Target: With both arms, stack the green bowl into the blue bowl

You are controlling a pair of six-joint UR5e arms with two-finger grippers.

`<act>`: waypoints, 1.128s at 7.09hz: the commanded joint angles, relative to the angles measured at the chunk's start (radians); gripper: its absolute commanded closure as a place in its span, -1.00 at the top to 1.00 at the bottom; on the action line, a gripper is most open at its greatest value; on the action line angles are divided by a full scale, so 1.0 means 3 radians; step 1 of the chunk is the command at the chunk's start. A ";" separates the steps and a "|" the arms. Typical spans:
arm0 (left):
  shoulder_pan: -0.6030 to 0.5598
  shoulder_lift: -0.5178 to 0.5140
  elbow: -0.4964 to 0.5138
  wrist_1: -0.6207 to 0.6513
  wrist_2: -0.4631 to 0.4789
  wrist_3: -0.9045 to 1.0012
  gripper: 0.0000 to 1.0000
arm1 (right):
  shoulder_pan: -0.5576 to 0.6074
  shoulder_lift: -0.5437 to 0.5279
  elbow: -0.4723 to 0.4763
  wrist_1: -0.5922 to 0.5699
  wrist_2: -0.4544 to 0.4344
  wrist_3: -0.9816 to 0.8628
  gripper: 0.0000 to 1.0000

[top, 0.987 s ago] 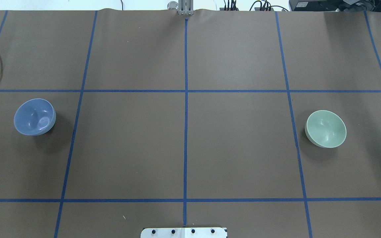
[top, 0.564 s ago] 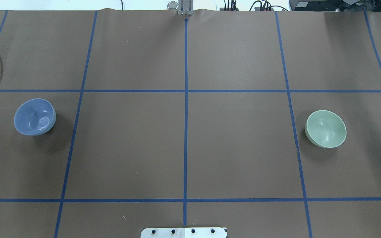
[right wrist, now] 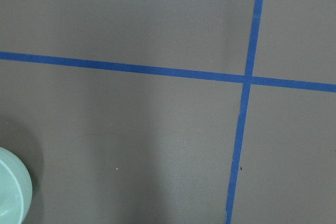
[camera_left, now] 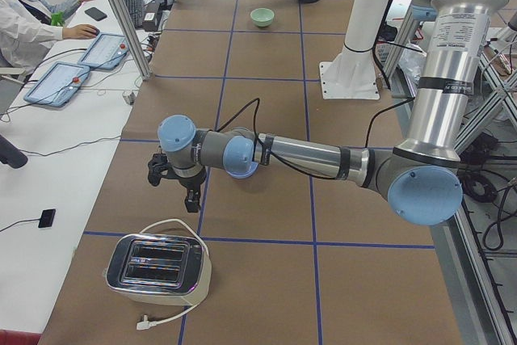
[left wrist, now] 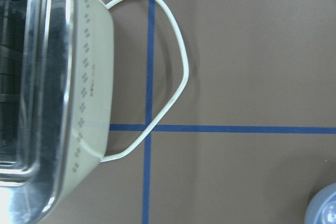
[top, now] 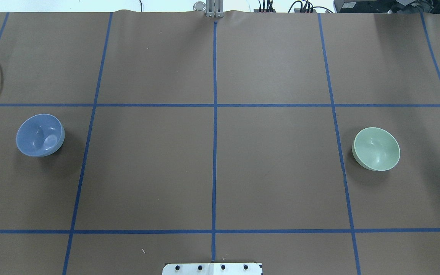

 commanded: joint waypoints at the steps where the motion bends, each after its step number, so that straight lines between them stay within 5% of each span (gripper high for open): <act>1: 0.0368 -0.0030 -0.0010 -0.0390 -0.0016 -0.0639 1.00 | 0.0000 0.0000 0.0003 0.0000 0.0005 0.0000 1.00; 3: 0.0564 -0.0004 0.0005 -0.0796 -0.0011 -0.1107 1.00 | -0.0010 0.0020 -0.0012 0.0000 0.0005 -0.0005 1.00; 8: 0.0606 0.0022 0.0016 -0.0802 0.0009 -0.1103 1.00 | -0.0031 0.0021 -0.0017 0.0000 0.0000 0.0000 1.00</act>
